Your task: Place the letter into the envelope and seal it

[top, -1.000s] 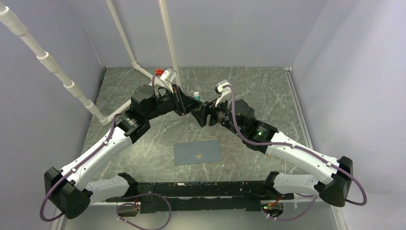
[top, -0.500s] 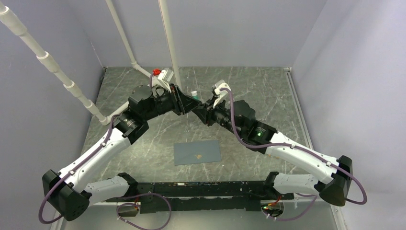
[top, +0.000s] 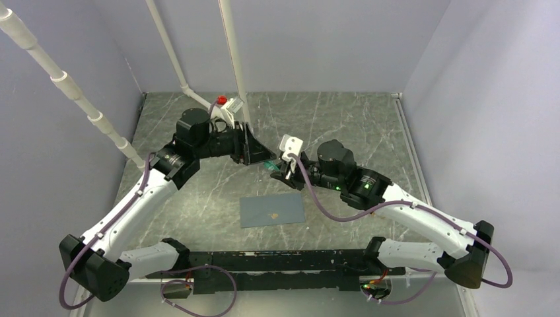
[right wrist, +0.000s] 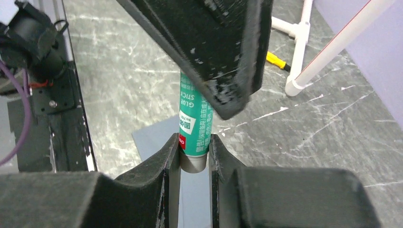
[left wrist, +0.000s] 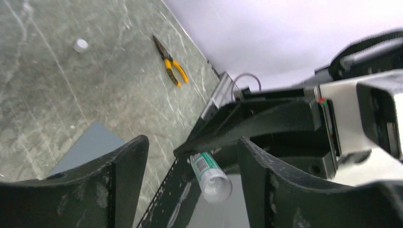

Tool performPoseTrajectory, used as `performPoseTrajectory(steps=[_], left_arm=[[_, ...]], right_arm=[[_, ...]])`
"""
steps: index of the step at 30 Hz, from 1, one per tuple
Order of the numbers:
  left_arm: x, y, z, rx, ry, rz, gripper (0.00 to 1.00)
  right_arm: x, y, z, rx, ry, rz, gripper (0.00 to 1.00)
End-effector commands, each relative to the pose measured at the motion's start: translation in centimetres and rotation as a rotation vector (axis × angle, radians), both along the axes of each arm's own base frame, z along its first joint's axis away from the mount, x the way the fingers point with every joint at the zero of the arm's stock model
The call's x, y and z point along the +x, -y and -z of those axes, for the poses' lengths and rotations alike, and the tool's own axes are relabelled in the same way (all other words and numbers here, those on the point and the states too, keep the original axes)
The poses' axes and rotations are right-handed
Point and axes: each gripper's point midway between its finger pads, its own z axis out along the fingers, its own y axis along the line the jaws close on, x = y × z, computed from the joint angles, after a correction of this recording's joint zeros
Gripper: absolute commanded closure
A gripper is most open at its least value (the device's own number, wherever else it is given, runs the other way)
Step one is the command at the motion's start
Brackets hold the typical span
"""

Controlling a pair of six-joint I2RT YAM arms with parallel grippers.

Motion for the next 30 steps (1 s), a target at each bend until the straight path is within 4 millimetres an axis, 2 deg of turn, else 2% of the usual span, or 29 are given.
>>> performPoseTrajectory(steps=[1, 5, 10, 12, 19, 21, 23, 25, 27, 28, 29, 30], left_arm=[[-4.6, 0.0, -0.7, -0.018, -0.015, 0.260, 0.32], [-4.8, -0.8, 0.6, 0.051, -0.005, 0.236, 0.32], [-5.1, -0.4, 1.4, 0.050, -0.046, 0.292, 0.34], [-4.9, -0.2, 1.9, 0.055, -0.071, 0.296, 0.45], [-4.5, 0.3, 2.9, 0.060, -0.124, 0.315, 0.59], [-4.4, 0.2, 3.1, 0.072, -0.124, 0.307, 0.70], [-4.3, 0.2, 3.2, 0.076, -0.116, 0.304, 0.95], [-4.3, 0.1, 3.3, 0.083, -0.105, 0.302, 0.97], [-3.8, -0.1, 3.6, 0.101, -0.088, 0.271, 0.98], [-3.2, -0.2, 3.9, 0.118, -0.081, 0.235, 0.98], [-2.6, -0.5, 4.3, 0.142, -0.074, 0.185, 0.98], [-1.6, -0.9, 4.8, 0.174, -0.069, 0.113, 0.98]], right_arm=[[-0.9, 0.2, -1.9, -0.025, 0.087, -0.088, 1.00], [-1.3, -0.3, -1.3, -0.060, 0.065, -0.133, 1.00], [-1.4, -0.5, -1.0, -0.069, 0.061, -0.145, 1.00], [-1.5, -0.6, -0.9, -0.071, 0.057, -0.157, 1.00], [-1.8, -0.9, -0.5, -0.093, 0.031, -0.182, 1.00], [-1.8, -1.0, -0.3, -0.101, 0.025, -0.185, 1.00], [-1.8, -1.0, -0.1, -0.107, 0.017, -0.182, 1.00], [-1.5, -0.9, -0.3, -0.099, -0.008, -0.150, 1.00], [-1.0, -0.7, -0.4, -0.099, -0.054, -0.101, 0.68], [-0.7, -0.5, -0.3, -0.097, -0.077, -0.076, 0.43], [-0.5, -0.4, -0.3, -0.087, -0.094, -0.052, 0.29], [-0.1, -0.2, -0.2, -0.074, -0.112, -0.025, 0.23]])
